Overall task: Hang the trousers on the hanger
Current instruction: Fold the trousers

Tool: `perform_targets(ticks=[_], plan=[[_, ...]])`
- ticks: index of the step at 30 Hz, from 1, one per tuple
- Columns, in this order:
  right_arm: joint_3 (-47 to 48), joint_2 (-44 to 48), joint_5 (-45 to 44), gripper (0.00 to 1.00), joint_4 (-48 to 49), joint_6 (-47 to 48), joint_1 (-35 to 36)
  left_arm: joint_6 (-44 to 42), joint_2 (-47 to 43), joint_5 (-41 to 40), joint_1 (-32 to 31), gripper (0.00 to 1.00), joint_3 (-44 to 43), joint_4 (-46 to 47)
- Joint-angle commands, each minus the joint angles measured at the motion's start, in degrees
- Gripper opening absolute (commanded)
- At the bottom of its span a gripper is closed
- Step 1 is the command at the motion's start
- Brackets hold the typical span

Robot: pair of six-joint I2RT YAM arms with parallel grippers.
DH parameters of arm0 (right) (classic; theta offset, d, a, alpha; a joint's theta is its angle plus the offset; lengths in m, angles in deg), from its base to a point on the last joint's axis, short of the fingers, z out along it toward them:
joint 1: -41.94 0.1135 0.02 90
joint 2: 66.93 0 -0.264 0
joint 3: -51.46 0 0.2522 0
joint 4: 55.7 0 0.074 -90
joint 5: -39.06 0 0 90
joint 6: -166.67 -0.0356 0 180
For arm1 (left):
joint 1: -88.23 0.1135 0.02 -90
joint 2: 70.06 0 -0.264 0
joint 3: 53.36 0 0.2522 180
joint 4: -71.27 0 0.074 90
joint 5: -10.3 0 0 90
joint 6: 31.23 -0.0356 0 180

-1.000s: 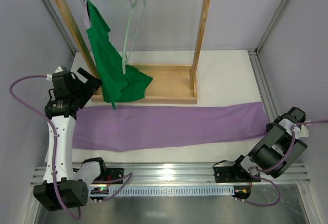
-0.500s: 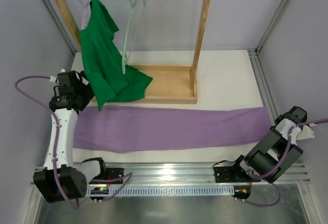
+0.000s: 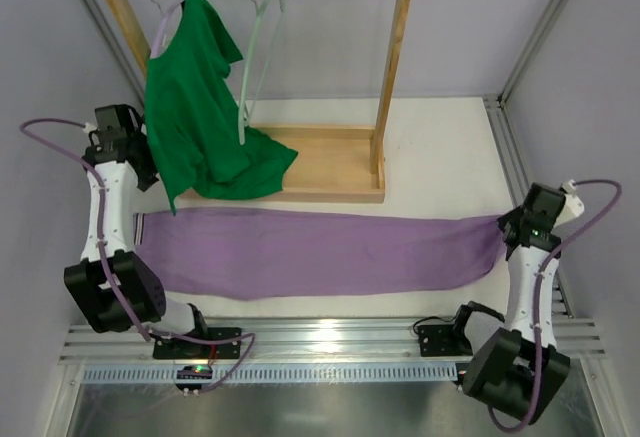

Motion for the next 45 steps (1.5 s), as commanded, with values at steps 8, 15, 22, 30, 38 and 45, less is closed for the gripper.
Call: perform_targets(ticks=[8,15,22,30,38,45], plan=[[3.4,4.1,2.4,0.04,-3.1,-0.9,36.7,-5.2,-8.7,7.1,-3.0,1.00,-1.4,-1.4],[-0.9,-3.6,-5.1,0.04,2.0,-12.1,64.8,-8.1,-17.4,6.5,-10.7,0.98,1.7,-4.0],[1.5,-13.6,-7.6,0.04,7.8,-19.9,80.3,-8.5,-27.9,7.4,-16.9,0.94,6.5,-7.6],[1.8,-17.4,-8.8,0.04,9.3,-24.4,86.5,-11.4,-33.7,-6.2,-19.0,0.94,2.6,-16.2],[-0.1,-17.5,-8.8,0.05,10.5,-27.2,89.7,-12.8,-34.5,2.0,-19.0,0.92,-0.8,-18.6],[-1.3,-16.9,-9.1,0.05,9.7,-27.1,91.3,-9.5,-34.0,7.4,-24.4,0.90,3.2,-15.5]])
